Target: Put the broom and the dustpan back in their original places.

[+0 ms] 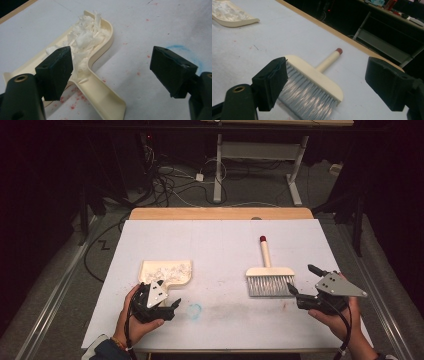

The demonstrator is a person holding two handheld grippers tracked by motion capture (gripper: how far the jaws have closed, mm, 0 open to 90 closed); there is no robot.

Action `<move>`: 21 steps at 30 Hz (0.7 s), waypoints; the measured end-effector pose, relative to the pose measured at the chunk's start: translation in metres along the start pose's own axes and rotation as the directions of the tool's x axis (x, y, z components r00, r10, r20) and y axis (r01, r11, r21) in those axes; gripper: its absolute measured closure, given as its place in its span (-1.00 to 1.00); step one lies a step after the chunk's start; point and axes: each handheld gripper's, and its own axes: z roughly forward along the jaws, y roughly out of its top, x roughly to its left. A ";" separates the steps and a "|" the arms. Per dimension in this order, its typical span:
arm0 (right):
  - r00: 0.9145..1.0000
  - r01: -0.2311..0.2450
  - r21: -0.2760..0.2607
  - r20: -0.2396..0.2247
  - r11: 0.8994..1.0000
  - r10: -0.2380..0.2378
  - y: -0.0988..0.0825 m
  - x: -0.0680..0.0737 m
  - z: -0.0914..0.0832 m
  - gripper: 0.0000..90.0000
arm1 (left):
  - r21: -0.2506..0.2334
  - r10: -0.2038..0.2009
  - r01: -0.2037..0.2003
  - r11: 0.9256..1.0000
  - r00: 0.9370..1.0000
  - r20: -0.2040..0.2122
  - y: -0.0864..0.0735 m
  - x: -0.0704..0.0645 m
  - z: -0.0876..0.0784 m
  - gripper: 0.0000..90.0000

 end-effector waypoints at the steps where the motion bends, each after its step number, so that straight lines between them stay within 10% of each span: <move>1: 1.000 0.000 0.000 0.004 1.000 0.000 -0.002 0.000 -0.001 -0.59 | -0.001 0.000 0.000 1.000 1.000 0.000 0.000 0.000 0.000 -0.60; 21: 1.000 -0.010 0.055 -0.020 0.998 0.011 -0.057 0.013 -0.007 -0.57 | -0.004 0.026 -0.026 1.000 1.000 0.001 -0.001 -0.006 -0.001 -0.60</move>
